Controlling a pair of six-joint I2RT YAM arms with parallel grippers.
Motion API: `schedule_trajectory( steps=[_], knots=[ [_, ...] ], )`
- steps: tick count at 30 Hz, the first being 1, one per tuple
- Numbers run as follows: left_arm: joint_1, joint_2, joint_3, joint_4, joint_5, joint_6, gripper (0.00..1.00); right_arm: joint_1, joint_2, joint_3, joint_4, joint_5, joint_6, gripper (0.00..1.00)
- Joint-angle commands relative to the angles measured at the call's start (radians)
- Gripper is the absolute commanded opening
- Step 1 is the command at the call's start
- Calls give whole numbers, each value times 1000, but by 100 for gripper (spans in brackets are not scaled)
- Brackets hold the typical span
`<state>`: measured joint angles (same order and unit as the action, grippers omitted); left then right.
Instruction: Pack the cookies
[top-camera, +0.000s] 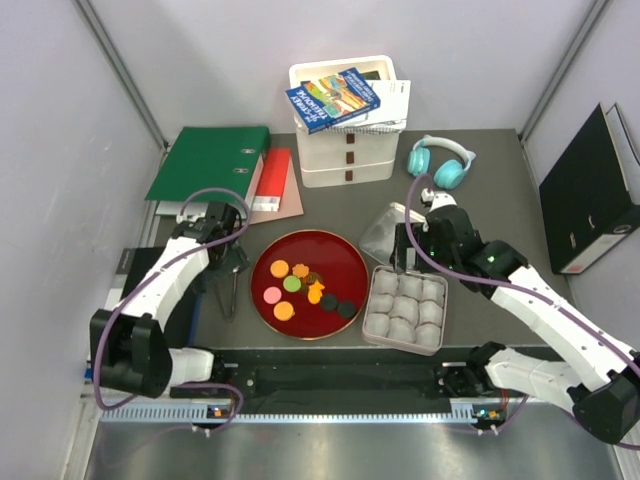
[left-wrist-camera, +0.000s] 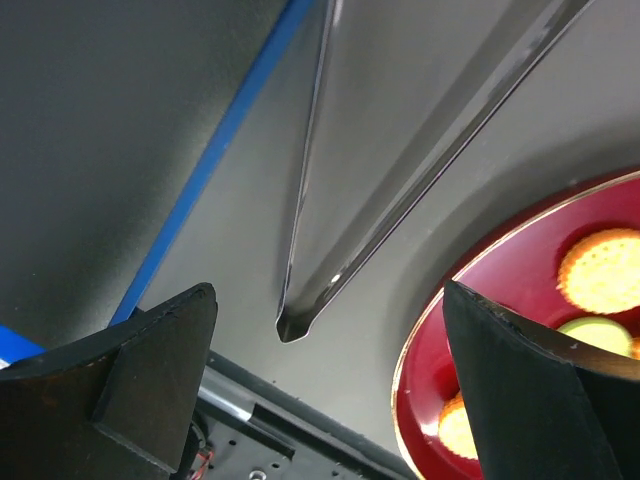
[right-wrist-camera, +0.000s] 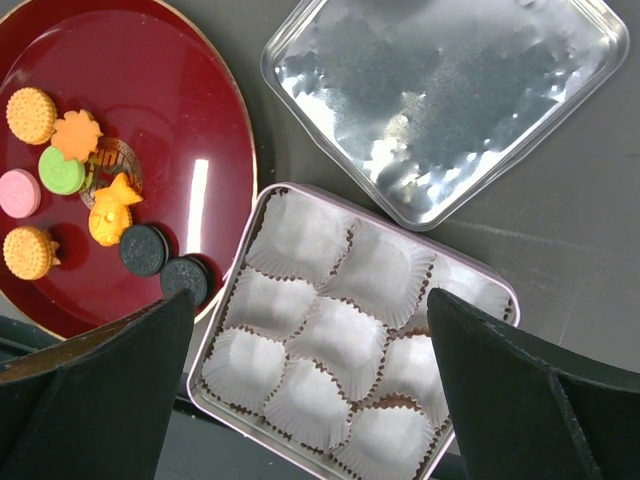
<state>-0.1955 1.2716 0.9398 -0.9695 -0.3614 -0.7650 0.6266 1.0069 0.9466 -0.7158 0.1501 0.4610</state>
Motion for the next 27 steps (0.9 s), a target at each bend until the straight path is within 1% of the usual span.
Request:
schedule_trajectory(
  steps=[1,7,16,20,21,22,24,26,27],
  knots=[
    [11,55,-6,57,52,53,99,13,-19,-11,61,-24,-15,99],
    [28,94,-36,117,67,81,99,12,-19,-28,82,-40,10,99],
    [90,193,-85,201,113,99,99,13,2,-20,75,-24,10,99],
    [114,255,-81,235,137,113,98,13,15,-19,76,-20,10,99],
    [116,276,-78,250,144,116,96,13,16,-17,76,-17,8,99],
    [117,284,-75,258,162,124,92,12,24,-14,75,-12,8,99],
    [119,299,-75,275,174,131,88,13,32,-11,72,-3,8,99],
    [119,307,-78,295,188,141,84,13,38,-8,73,2,8,99],
    [119,316,-79,299,190,144,84,15,39,-6,73,8,8,99]
  ],
)
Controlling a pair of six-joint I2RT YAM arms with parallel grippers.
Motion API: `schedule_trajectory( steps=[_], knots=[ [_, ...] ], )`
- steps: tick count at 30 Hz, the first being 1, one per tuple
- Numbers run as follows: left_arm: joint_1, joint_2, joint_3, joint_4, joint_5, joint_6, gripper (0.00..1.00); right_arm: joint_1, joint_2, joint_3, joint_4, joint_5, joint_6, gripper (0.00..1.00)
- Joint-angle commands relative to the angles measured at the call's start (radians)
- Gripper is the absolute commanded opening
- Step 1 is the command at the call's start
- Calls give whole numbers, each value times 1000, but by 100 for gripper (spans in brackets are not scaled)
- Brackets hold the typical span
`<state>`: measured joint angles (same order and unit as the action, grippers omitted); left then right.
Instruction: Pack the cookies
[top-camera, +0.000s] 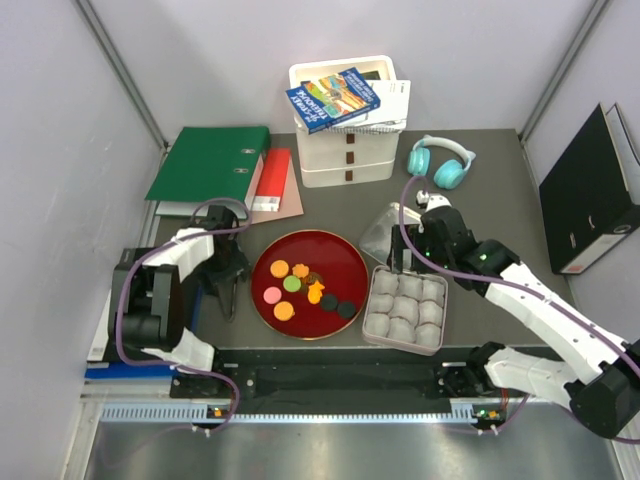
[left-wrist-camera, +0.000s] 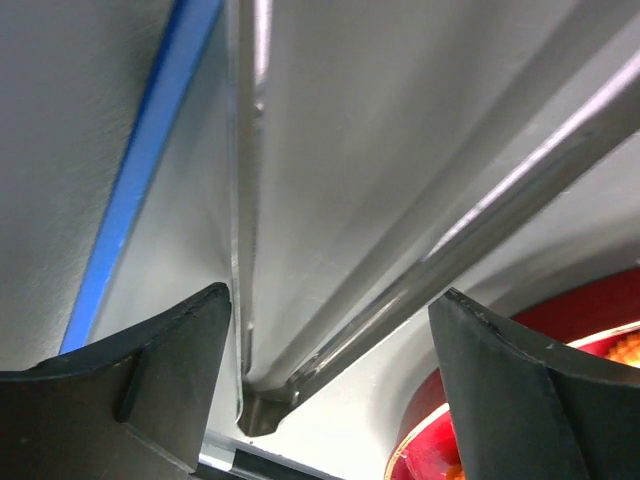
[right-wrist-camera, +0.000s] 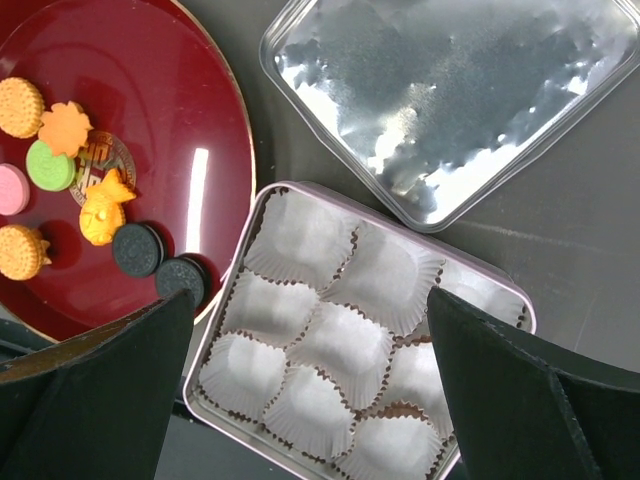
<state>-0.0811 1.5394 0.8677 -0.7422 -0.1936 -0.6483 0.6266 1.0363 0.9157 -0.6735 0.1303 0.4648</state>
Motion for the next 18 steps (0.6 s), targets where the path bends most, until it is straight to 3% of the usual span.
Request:
schedule_trajectory(
  steps=[1,7,11,13,18],
  knots=[
    [4,53,-10,81,26,30,84,13,14,26,31,26,3,99],
    [9,74,-52,129,55,61,73,13,37,29,40,35,5,99],
    [12,113,-33,115,94,73,52,13,53,32,41,35,5,99],
    [12,119,-33,113,97,75,35,13,59,38,43,37,5,99],
    [12,55,-6,57,51,59,17,12,79,57,48,34,2,99]
  ],
)
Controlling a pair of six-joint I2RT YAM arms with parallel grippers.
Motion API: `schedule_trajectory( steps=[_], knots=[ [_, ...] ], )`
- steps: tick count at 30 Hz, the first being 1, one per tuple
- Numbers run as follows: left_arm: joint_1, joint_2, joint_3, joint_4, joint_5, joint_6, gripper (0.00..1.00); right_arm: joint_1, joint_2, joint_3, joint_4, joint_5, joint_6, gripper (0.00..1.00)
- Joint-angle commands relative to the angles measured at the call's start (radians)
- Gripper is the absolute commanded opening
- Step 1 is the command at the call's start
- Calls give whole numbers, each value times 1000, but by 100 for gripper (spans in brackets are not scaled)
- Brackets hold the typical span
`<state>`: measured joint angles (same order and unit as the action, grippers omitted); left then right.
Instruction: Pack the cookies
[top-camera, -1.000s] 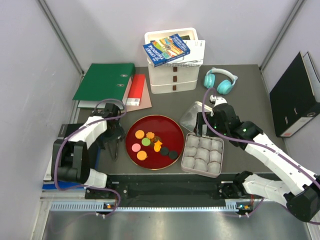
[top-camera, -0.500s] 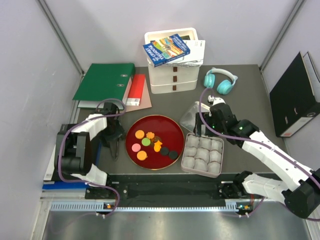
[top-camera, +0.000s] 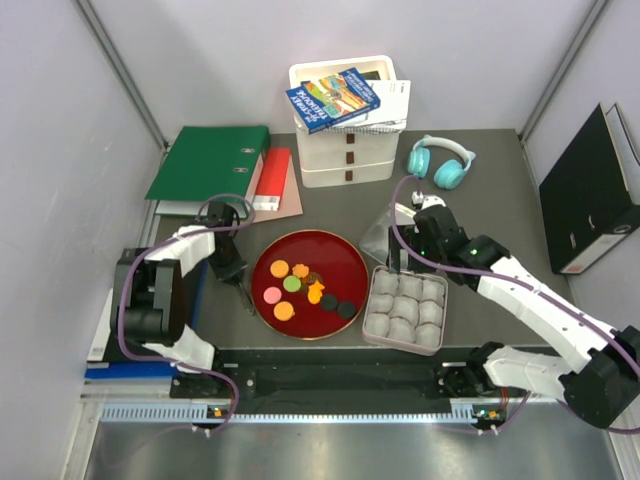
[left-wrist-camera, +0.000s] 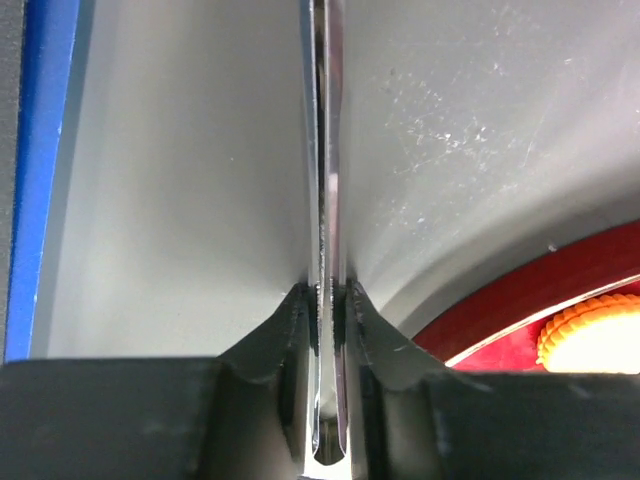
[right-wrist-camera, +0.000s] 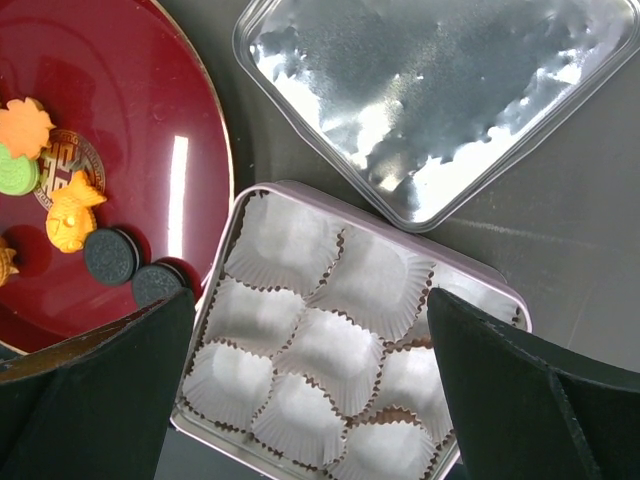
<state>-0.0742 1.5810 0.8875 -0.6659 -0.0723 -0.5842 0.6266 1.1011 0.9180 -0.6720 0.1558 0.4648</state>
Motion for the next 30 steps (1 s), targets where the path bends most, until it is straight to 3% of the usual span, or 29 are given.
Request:
schedule_trajectory(
  steps=[1,9,14,22,30],
  knots=[
    [5,-4,-16,-35,-95,-6,12,13,17,62,48,7,-3,99],
    [5,-214,164,-205,-164,6,3,13,54,125,55,-9,-20,99],
    [4,-269,243,-291,-143,1,6,12,66,157,66,-21,-25,99],
    [-2,-331,188,-238,41,-5,12,13,83,197,52,-35,-25,99],
    [-32,-369,180,-241,37,21,24,13,59,180,45,-52,0,99]
  ],
)
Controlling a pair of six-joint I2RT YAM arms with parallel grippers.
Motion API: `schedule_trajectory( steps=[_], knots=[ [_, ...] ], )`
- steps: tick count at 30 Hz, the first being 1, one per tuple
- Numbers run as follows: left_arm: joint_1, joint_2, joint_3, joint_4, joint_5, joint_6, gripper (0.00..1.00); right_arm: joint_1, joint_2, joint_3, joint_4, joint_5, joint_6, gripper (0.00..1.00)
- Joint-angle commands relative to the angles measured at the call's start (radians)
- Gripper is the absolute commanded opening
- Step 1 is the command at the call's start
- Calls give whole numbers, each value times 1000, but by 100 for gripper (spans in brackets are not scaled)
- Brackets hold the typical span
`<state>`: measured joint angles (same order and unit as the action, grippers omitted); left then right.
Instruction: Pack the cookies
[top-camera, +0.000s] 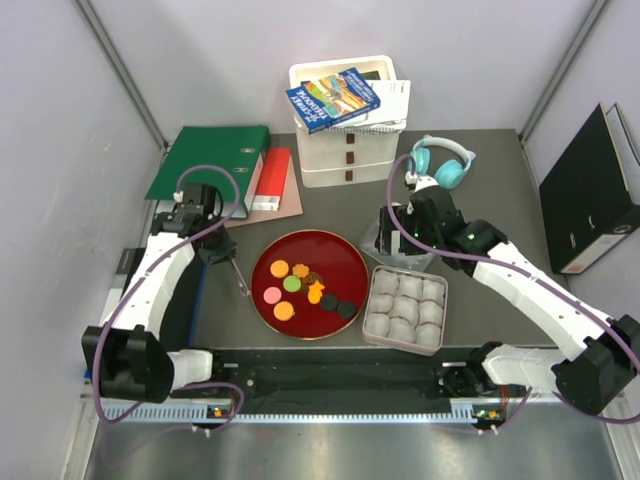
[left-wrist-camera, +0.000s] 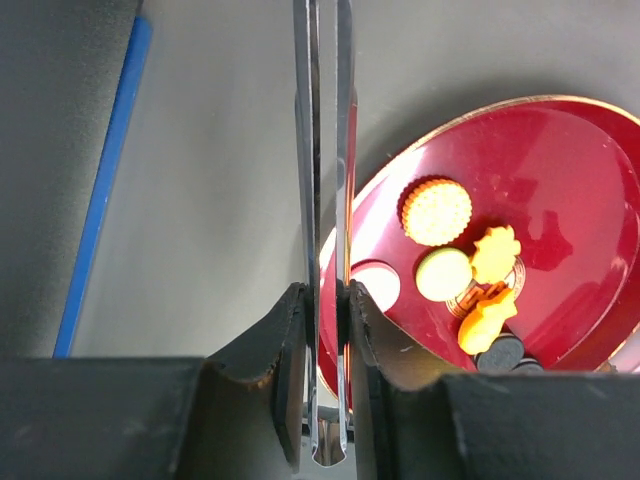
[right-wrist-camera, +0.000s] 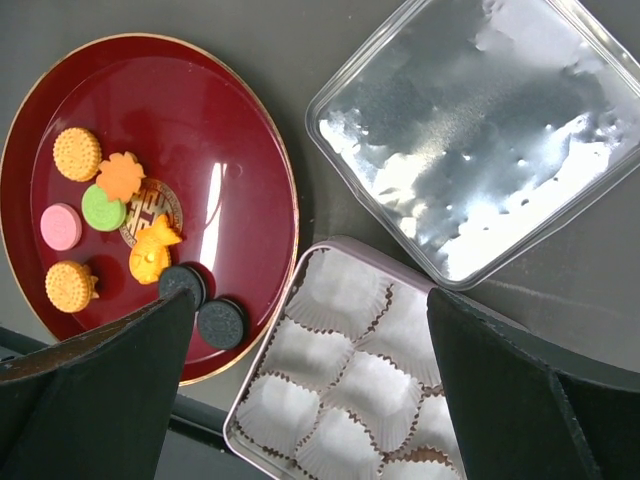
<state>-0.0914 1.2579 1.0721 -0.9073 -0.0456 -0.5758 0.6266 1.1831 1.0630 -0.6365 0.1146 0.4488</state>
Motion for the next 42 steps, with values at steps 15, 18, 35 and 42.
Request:
schedule_trajectory(
  steps=[15,18,35,42],
  knots=[
    [-22,-60,-21,10,29,17,35,13,-85,-6,-15,-1,28,99],
    [-22,-64,-27,10,26,19,36,13,-86,-8,-17,-3,25,99],
    [-22,-98,-58,10,23,1,33,12,-96,-28,-5,-9,-15,99],
    [-85,-130,18,-7,24,25,28,12,-105,-26,-3,-9,-24,99]
  ],
)
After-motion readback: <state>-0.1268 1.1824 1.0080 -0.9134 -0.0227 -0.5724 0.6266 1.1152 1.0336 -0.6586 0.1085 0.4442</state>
